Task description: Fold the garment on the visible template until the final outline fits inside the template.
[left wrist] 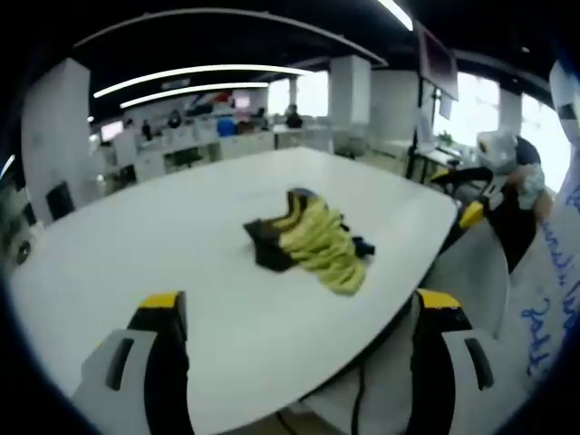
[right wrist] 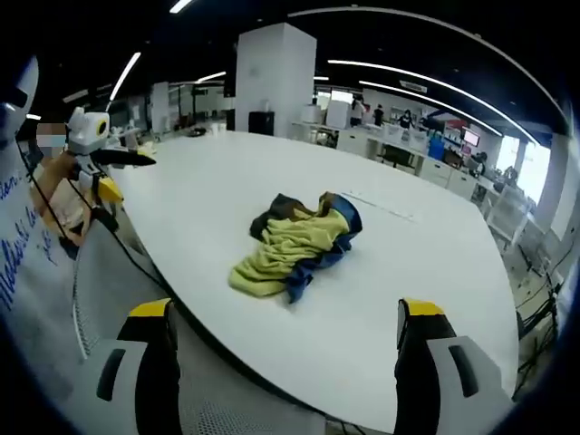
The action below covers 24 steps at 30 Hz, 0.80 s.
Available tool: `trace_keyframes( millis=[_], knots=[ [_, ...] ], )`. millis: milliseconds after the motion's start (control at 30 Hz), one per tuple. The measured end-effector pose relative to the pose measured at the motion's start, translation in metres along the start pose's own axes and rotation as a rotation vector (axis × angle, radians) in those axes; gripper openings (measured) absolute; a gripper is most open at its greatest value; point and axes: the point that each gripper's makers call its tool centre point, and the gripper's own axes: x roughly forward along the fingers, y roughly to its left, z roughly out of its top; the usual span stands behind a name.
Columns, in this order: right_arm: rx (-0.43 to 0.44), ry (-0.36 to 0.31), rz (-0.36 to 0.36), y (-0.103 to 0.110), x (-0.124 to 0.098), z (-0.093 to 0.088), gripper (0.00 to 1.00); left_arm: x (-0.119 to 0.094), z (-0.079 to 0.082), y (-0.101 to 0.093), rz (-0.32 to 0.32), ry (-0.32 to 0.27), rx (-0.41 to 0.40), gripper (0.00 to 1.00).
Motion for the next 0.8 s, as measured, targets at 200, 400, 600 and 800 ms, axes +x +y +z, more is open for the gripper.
trace_keyframes(
  millis=[200,400,600,800],
  knots=[
    [-0.001,0.000,0.005,0.0014,0.0003,0.0000,1.00,-0.0016,0.0011,0.0012,0.011,-0.004,0.002,0.99],
    [0.004,-0.002,0.007,0.0019,0.0011,-0.0003,1.00,-0.0022,0.0007,0.0013,0.009,-0.001,0.008,0.99],
    [0.001,-0.002,0.004,0.0009,0.0011,0.0009,1.00,-0.0019,0.0009,0.0001,0.003,-0.004,0.011,0.99],
    [0.001,0.003,0.002,0.0005,0.0017,-0.0004,1.00,-0.0015,-0.0007,0.0017,0.007,0.000,0.011,0.99]
  ],
)
